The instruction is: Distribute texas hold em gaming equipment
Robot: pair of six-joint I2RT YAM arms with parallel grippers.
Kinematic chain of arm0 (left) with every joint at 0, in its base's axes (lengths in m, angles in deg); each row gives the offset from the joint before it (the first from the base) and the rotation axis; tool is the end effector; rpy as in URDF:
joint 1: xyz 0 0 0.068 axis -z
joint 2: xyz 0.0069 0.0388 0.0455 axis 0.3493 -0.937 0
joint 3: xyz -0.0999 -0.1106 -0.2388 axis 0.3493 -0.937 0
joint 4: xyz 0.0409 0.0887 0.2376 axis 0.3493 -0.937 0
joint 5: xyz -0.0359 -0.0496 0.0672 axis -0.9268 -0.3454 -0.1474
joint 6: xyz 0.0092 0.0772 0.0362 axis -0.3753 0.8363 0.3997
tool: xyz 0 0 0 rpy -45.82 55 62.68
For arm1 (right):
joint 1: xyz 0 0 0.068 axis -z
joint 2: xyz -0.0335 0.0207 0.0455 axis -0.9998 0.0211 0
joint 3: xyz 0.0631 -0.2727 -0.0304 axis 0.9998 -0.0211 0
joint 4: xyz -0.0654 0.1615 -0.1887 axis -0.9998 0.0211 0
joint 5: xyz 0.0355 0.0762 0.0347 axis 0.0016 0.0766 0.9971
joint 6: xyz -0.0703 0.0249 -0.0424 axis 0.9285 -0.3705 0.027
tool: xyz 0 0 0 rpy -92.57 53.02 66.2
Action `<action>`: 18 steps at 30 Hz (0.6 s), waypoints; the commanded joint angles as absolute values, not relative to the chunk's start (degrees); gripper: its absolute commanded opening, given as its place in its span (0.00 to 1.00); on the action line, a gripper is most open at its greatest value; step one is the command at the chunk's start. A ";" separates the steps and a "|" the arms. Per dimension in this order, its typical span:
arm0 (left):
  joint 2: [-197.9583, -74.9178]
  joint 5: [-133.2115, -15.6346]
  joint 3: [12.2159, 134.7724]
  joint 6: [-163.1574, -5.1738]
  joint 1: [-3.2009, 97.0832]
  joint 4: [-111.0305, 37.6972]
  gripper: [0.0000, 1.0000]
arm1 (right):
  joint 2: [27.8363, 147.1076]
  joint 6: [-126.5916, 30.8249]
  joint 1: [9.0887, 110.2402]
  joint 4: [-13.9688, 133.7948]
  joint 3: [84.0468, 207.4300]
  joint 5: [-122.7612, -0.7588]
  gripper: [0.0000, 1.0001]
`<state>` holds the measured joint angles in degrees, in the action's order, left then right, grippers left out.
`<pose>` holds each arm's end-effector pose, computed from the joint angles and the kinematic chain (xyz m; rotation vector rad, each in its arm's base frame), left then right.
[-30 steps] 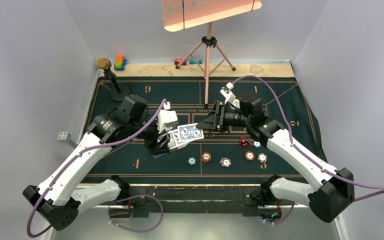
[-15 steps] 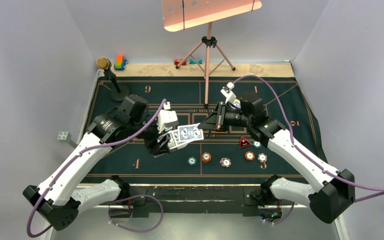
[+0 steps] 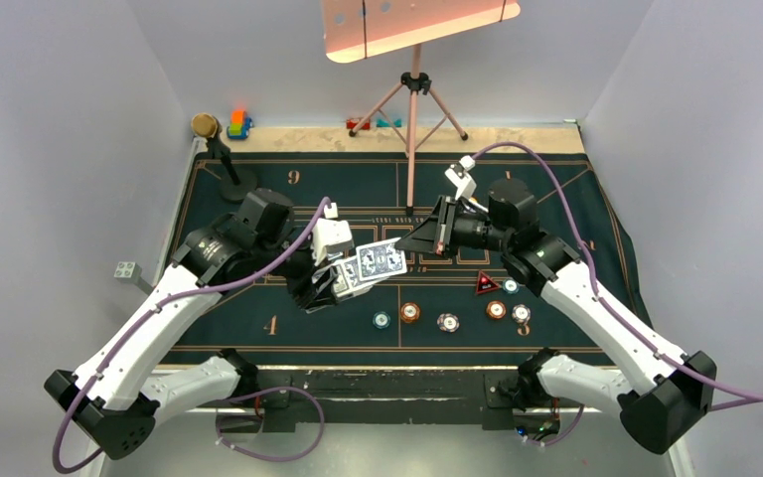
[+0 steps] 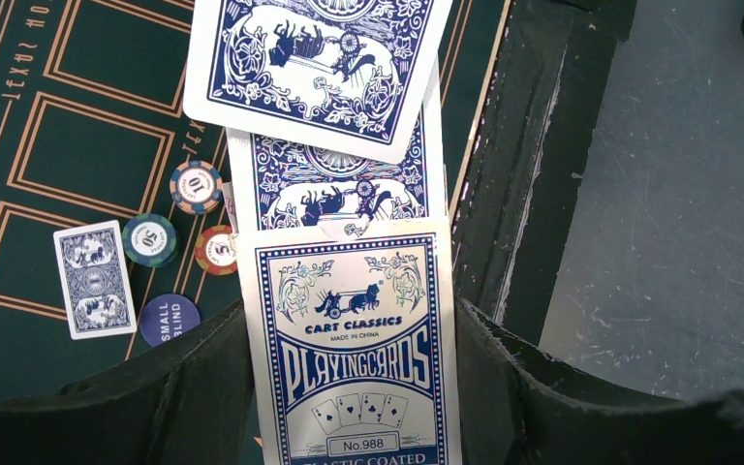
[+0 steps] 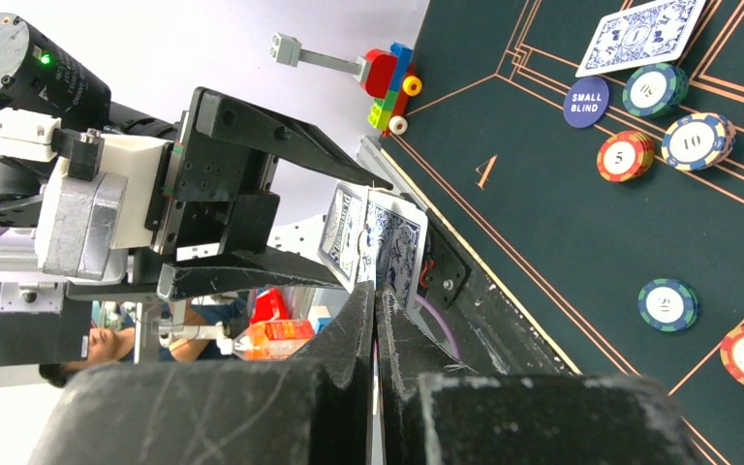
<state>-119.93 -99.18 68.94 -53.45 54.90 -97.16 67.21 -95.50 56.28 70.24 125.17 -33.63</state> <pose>0.1385 -0.1449 0.3382 1.3143 2.0234 -0.8221 0.1967 0.1778 0.3486 -0.0953 2.1433 1.5570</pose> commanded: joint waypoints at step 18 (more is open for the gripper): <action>-118.17 -99.55 68.78 -52.63 54.38 -95.94 0.00 | 58.59 -94.42 73.01 75.66 125.69 -24.68 0.00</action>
